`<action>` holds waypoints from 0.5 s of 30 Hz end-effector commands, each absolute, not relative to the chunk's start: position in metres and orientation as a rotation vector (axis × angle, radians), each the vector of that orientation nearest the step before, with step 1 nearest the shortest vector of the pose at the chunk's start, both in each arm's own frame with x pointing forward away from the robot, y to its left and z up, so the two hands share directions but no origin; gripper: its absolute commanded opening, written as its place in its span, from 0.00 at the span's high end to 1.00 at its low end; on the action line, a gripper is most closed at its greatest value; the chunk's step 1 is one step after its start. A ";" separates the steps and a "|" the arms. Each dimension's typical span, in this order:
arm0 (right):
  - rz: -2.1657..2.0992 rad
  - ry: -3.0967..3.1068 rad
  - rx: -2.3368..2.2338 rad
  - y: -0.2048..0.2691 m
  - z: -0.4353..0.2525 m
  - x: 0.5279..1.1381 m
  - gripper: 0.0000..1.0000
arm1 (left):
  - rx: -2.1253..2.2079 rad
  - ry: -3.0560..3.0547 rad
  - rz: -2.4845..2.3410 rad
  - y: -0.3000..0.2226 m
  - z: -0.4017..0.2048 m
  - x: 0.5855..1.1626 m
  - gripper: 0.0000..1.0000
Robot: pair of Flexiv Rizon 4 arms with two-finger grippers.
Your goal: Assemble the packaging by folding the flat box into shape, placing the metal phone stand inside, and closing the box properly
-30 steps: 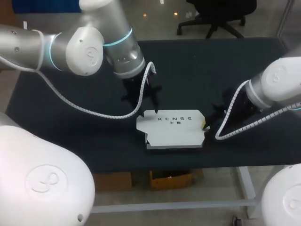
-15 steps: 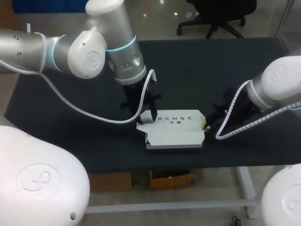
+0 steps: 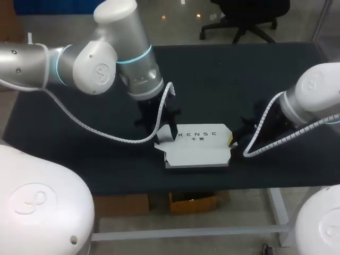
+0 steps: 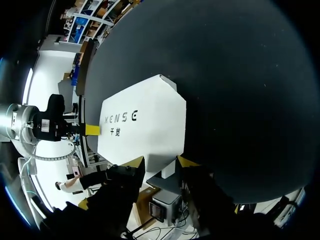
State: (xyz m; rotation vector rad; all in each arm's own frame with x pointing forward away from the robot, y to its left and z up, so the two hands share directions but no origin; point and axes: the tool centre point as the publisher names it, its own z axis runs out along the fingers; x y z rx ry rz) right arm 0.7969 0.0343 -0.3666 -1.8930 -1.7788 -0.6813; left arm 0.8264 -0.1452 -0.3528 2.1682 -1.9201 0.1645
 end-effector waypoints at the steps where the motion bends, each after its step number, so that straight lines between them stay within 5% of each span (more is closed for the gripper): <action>1: -0.693 -1.771 -1.884 0.033 -0.368 0.797 0.63 | 2.175 -1.924 0.168 -0.147 -0.353 0.824 0.45; 15: -0.705 -1.735 -1.885 0.032 -0.368 0.804 0.64 | 2.181 -1.942 0.200 -0.149 -0.355 0.824 0.35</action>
